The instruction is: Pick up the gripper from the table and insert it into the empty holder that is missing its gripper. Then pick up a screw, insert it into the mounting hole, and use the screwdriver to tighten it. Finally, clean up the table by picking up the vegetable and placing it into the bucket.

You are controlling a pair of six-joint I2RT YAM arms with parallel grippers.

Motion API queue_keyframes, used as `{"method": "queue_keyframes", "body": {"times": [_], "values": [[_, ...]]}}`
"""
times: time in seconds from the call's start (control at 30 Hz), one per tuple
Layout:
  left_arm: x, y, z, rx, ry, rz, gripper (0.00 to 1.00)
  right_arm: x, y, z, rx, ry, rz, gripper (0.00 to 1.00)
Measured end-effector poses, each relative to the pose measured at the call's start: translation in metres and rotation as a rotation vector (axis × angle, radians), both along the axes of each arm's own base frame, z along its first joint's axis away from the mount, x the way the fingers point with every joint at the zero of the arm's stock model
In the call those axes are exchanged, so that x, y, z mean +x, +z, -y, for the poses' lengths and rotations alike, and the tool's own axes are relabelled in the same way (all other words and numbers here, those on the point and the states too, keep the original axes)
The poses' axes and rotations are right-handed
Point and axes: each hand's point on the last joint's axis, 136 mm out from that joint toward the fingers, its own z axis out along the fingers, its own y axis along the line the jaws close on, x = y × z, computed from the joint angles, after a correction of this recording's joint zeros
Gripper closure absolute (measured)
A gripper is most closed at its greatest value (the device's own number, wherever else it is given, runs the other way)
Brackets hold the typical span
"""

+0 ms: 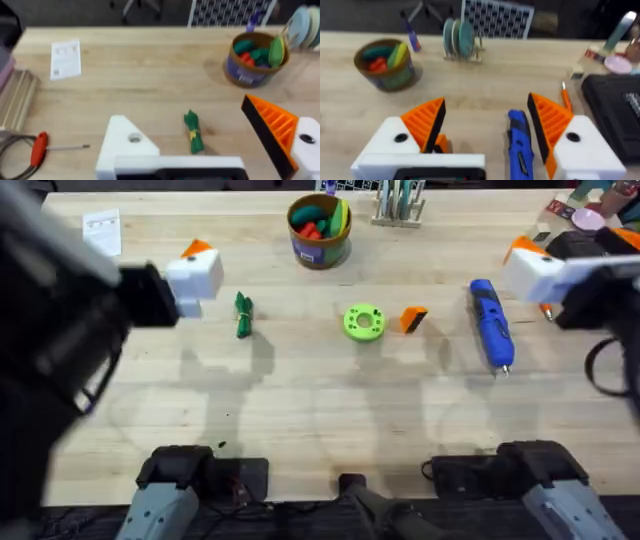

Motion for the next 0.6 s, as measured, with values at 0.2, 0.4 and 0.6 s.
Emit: {"method": "queue_keyframes", "body": {"times": [0.2,0.4,0.6], "values": [[0.03,-0.009,0.0,0.001,0.001,-0.257,0.015,0.02,-0.023,0.0,-0.001,0.0,-0.317,0.009],[0.06,-0.035,0.001,-0.021,0.013,-0.496,0.016,0.026,-0.048,0.0,-0.002,0.0,-0.574,0.009],[0.076,-0.075,0.003,-0.041,0.018,-0.696,0.015,0.025,-0.071,0.0,-0.002,0.0,-0.746,0.009]]}}
